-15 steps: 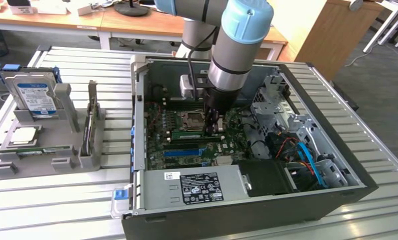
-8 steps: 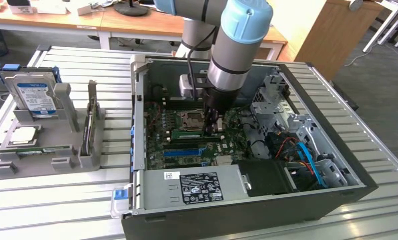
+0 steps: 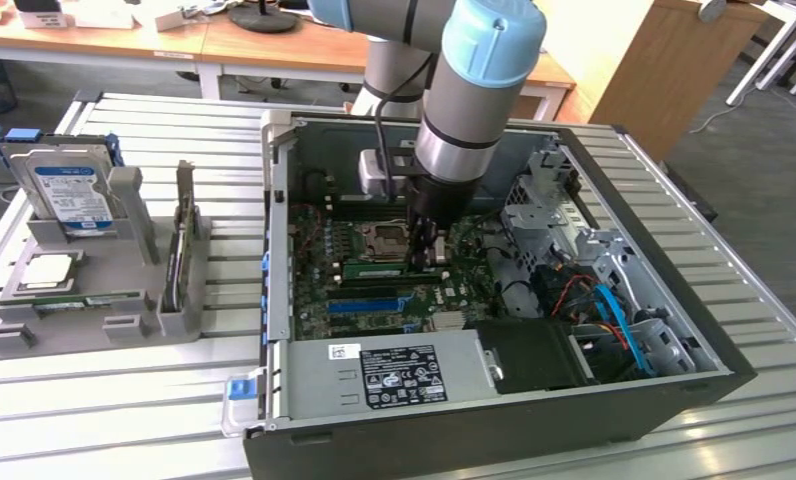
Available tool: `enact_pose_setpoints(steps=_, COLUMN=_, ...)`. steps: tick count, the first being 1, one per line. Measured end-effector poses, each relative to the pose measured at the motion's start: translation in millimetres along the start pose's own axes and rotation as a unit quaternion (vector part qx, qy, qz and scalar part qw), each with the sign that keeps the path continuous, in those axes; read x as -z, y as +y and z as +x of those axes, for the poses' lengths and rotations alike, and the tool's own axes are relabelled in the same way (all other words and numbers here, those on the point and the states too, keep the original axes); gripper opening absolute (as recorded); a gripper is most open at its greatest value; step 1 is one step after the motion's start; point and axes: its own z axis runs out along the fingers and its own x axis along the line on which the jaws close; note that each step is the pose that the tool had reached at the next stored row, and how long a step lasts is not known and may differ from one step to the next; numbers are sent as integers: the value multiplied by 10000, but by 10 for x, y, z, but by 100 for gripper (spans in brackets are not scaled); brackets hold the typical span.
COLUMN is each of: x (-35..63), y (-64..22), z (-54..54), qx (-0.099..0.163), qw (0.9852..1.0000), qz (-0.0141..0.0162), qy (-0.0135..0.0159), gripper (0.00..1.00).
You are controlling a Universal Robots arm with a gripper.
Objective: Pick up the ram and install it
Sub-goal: 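Insert the ram into the slot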
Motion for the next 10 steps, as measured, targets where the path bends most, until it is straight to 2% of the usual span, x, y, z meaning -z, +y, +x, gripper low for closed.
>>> enact_pose_setpoints(steps=10, x=-10, y=-2, z=0, qx=0, qw=10000, qz=0, qy=1, gripper=12)
